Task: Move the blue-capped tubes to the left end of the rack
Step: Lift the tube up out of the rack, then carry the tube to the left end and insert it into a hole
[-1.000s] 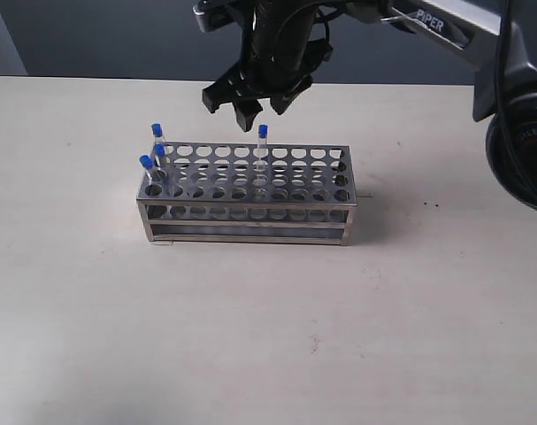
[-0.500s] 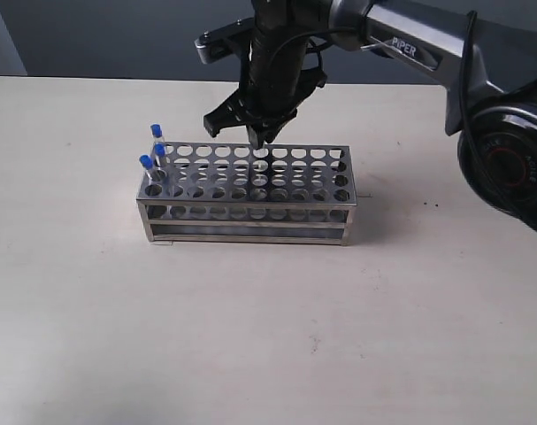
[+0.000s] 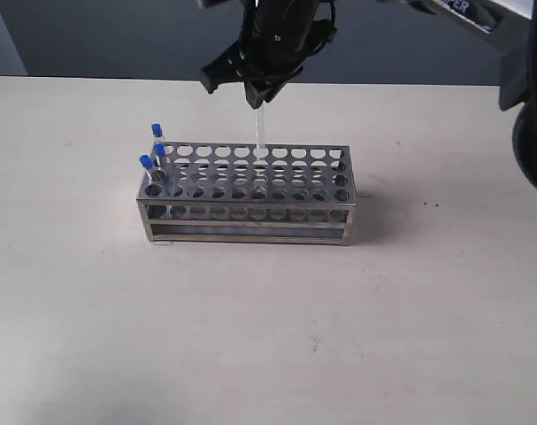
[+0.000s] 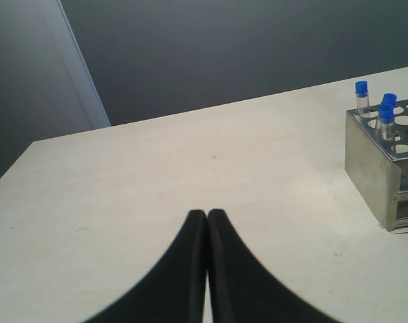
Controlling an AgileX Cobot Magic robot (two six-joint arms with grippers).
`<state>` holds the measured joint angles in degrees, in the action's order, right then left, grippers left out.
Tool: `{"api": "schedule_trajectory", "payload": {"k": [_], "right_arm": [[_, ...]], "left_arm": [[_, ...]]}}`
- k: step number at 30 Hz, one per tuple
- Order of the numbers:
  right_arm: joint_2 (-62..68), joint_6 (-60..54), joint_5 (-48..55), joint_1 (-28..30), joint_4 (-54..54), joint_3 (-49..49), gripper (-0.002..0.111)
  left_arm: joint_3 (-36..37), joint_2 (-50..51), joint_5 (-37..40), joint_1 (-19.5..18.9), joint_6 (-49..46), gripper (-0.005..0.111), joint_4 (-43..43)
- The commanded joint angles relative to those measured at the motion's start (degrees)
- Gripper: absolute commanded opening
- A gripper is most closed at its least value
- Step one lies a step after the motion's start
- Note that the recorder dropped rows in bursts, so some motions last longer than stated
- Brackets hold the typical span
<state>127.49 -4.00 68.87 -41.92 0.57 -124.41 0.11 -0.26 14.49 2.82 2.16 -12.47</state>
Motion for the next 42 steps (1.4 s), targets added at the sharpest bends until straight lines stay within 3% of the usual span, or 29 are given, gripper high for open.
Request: {"api": "schedule_trajectory", "payload": {"k": [1, 8, 15, 23, 42], "right_arm": [[-3.0, -0.9, -0.18, -0.91, 0.39, 0.1, 0.001], [-5.63, -3.02, 0.17, -4.22, -0.24, 0.1, 0.001], [-5.84, -11.54, 1.09, -8.4, -11.15, 0.1, 0.001], [-2.75, -12.14, -0.89, -12.23, -11.24, 0.1, -0.001], [0.22, -12.42, -4.88, -12.49, -10.04, 0.1, -0.001]], "left_arm": [[-0.11, 0.26, -0.74, 0.34, 0.2, 0.0, -0.21], [-0.11, 0.26, -0.74, 0.34, 0.2, 0.0, -0.21], [-0.11, 0.26, -0.74, 0.34, 0.2, 0.0, -0.21], [-0.11, 0.26, -0.74, 0.34, 0.2, 0.0, -0.21], [-0.11, 0.26, -0.74, 0.34, 0.2, 0.0, -0.21]]}}
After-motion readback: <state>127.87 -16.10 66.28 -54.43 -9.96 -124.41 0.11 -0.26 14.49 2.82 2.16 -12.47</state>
